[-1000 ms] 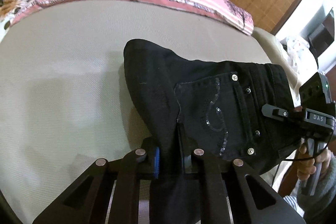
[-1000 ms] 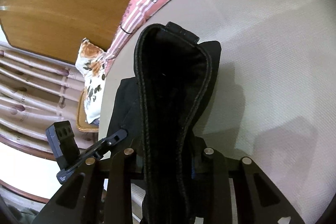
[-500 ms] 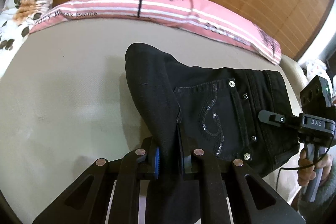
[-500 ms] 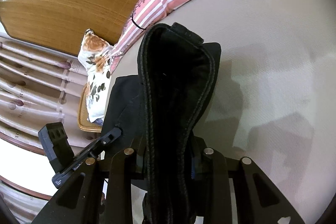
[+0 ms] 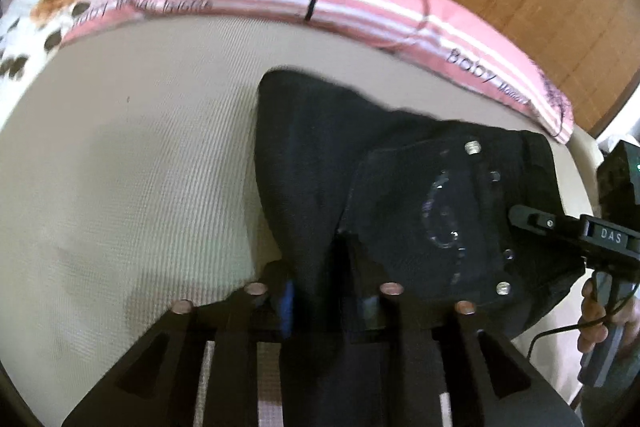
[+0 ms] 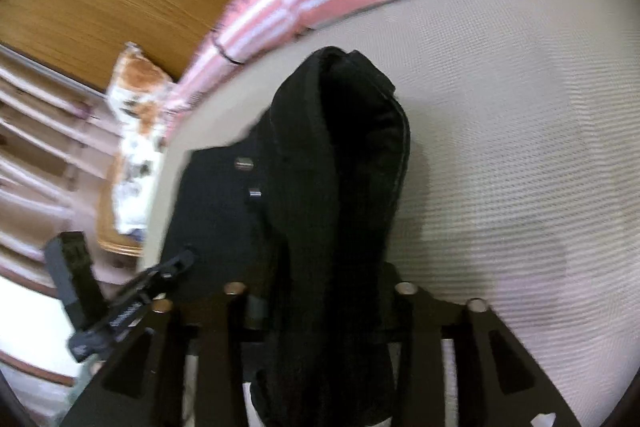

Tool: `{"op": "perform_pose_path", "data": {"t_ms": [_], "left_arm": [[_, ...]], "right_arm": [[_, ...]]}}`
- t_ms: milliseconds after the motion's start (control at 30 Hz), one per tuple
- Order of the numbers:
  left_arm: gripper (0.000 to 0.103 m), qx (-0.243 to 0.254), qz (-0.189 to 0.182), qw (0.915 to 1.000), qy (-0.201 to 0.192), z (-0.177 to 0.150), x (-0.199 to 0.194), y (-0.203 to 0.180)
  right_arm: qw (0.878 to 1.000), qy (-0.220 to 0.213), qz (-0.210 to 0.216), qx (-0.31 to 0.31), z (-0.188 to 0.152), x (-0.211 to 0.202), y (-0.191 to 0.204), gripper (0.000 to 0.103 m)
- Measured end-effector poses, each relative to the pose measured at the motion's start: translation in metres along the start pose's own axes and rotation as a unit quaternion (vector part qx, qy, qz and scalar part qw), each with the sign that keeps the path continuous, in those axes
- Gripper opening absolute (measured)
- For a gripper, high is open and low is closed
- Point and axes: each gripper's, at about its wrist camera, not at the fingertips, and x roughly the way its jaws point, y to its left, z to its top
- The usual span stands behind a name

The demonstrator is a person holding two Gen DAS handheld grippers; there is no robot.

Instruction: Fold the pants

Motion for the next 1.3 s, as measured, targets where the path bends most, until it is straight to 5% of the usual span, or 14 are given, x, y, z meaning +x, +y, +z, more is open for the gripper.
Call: {"op": "perform_pose_path", "data": {"t_ms": [300,733,967,1300], "left_arm": [[0.049,0.024,0.03,0.9992,-0.008,-0.03,-0.014,-0.003],[0.052,0.073,0.134,0.9871,-0.049,-0.079,-0.058,-0.043],[0.065,0.072,0.141,0.9856,-0.058,-0.103,-0.085,-0.058],[0.072,0.061,0.15,0.9841,-0.074,-0.135,-0.116,-0.067]], "right_arm": [[0.998,-0.026,-0.046,-0.024,-0.045,-0.032,0.002,0.057],[0.988,-0.111,-0.107,-0.014,-0.092,-0.062,0.011,0.065],[0.978,-0.11,-0.161,-0.072,-0.115,-0.071,0.039,0.065],[0.965,-0.146,-0.191,-0.104,-0.154,-0.099,0.079,0.086]]}}
